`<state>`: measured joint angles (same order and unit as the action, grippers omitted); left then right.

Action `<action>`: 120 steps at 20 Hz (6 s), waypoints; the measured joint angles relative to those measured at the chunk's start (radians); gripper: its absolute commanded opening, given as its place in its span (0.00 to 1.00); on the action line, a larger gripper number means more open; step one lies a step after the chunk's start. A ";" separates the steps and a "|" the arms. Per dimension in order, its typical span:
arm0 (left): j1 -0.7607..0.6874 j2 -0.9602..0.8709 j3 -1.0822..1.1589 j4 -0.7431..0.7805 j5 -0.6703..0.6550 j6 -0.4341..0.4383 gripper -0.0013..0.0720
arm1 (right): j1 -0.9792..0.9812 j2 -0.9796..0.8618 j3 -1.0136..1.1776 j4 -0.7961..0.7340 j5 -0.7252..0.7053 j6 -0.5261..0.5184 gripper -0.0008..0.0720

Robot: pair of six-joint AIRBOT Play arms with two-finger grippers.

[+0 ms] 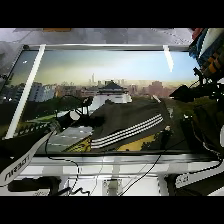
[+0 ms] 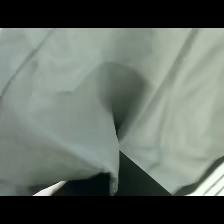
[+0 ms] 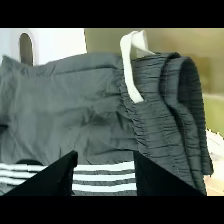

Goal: Fold the clothes and pants, and hang the long-sleeved shirts on hangers.

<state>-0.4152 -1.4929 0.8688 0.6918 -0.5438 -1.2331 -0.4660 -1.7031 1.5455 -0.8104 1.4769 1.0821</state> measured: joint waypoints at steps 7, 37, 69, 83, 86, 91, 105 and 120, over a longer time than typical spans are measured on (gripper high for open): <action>0.172 0.157 0.147 0.305 -0.222 0.048 0.03 | 0.000 0.000 -0.037 -0.116 -0.002 -0.006 0.68; 0.436 0.256 0.174 0.527 -0.317 0.055 0.95 | 0.613 -0.107 -0.257 0.016 -0.447 0.087 0.04; 0.438 0.256 0.174 0.565 -0.309 0.055 0.95 | -1.010 0.678 0.349 -0.377 -0.146 1.101 0.04; 0.436 0.256 0.174 0.557 -0.309 0.055 0.95 | -1.041 0.709 0.349 0.114 -0.062 1.332 0.04; 0.436 0.256 0.174 0.557 -0.309 0.055 0.95 | -1.041 0.710 0.349 0.171 -0.047 1.355 0.88; 0.436 0.256 0.174 0.557 -0.309 0.055 0.95 | -1.041 0.710 0.349 0.169 -0.034 1.361 0.95; 0.436 0.267 0.201 0.555 -0.267 0.055 0.47 | -0.735 0.664 0.349 0.122 -0.214 0.901 0.04; 0.434 0.395 0.405 0.553 -0.216 0.055 0.47 | 0.679 0.308 0.323 -0.585 -0.046 0.283 0.06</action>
<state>0.0185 -1.0977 1.2736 1.2449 -0.7601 -1.1782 0.2134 -1.3952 1.8683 -1.3956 1.4307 1.3655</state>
